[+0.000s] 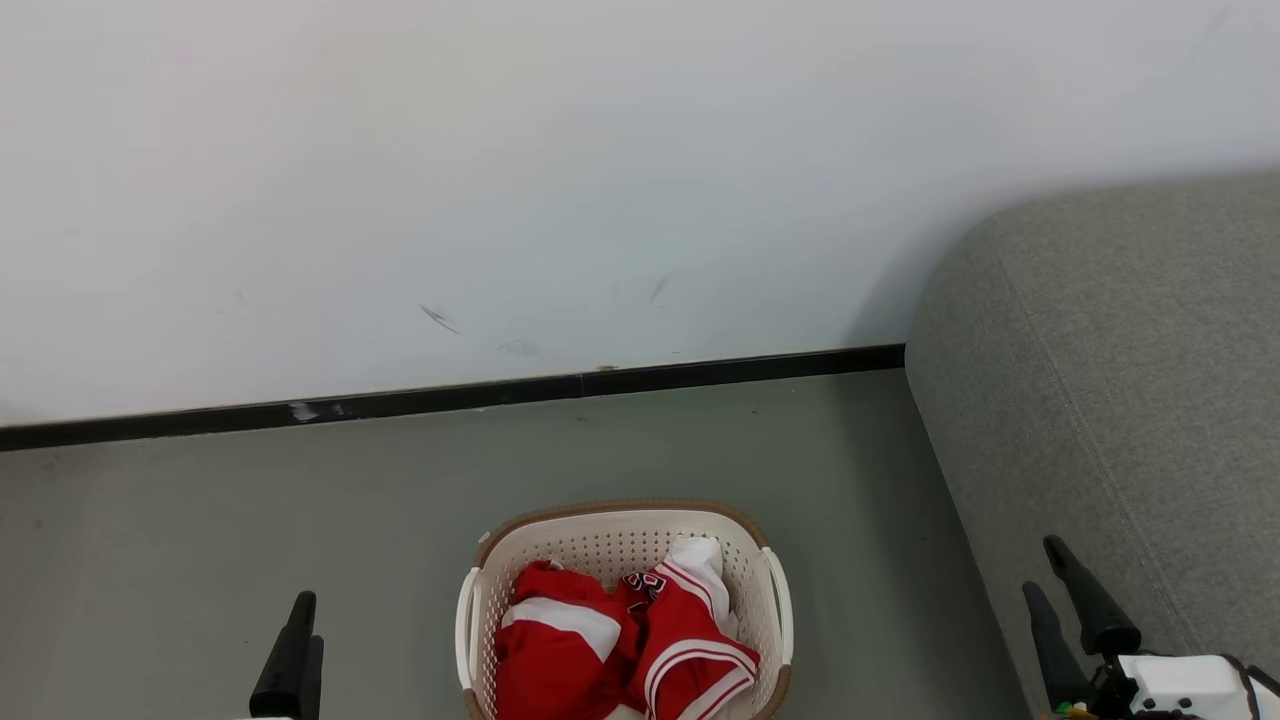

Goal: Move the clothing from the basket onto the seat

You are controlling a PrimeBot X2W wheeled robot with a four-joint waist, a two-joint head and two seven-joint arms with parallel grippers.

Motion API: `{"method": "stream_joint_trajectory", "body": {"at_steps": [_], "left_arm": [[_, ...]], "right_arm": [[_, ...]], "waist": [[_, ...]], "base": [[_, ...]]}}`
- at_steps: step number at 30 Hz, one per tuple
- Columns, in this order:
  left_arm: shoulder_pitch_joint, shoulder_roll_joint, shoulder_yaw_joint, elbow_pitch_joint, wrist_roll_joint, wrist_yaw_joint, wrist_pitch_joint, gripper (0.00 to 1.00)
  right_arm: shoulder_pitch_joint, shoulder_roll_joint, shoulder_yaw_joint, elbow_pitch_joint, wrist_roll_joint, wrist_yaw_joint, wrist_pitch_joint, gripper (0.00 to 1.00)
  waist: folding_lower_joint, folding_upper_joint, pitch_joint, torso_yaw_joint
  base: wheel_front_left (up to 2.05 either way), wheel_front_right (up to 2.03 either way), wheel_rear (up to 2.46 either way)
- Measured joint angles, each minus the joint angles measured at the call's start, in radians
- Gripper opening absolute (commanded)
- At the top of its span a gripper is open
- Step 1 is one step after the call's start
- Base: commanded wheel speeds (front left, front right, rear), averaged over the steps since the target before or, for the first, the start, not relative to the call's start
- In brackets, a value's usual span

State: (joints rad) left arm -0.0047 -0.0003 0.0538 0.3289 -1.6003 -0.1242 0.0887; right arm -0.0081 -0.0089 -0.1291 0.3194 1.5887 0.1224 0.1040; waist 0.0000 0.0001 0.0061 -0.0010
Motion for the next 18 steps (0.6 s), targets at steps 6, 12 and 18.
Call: {"method": "stream_joint_trajectory", "body": {"at_steps": [6, 12, 18], "left_arm": [[-0.001, 0.001, -0.012, -0.005, 0.004, 0.000, -0.012, 1.00], [-0.005, 0.002, -0.034, -0.009, 0.030, 0.000, -0.037, 1.00], [-0.009, 0.006, -0.051, -0.010, 0.062, 0.000, -0.057, 1.00]], "right_arm": [[0.000, -0.002, 0.006, -0.016, -0.016, 0.000, -0.014, 1.00], [0.000, -0.021, 0.017, -0.030, -0.062, 0.000, -0.042, 1.00], [0.000, -0.045, 0.042, -0.046, -0.127, 0.000, -0.068, 1.00]], "waist": [[0.0000, 0.0000, 0.001, 0.000], [0.0006, 0.0000, 0.000, 0.000], [0.0039, 0.0000, -0.003, 0.001]], "base": [[0.00, 0.00, 0.00], [0.00, 0.00, 0.00], [0.00, 0.00, 0.00]]}}
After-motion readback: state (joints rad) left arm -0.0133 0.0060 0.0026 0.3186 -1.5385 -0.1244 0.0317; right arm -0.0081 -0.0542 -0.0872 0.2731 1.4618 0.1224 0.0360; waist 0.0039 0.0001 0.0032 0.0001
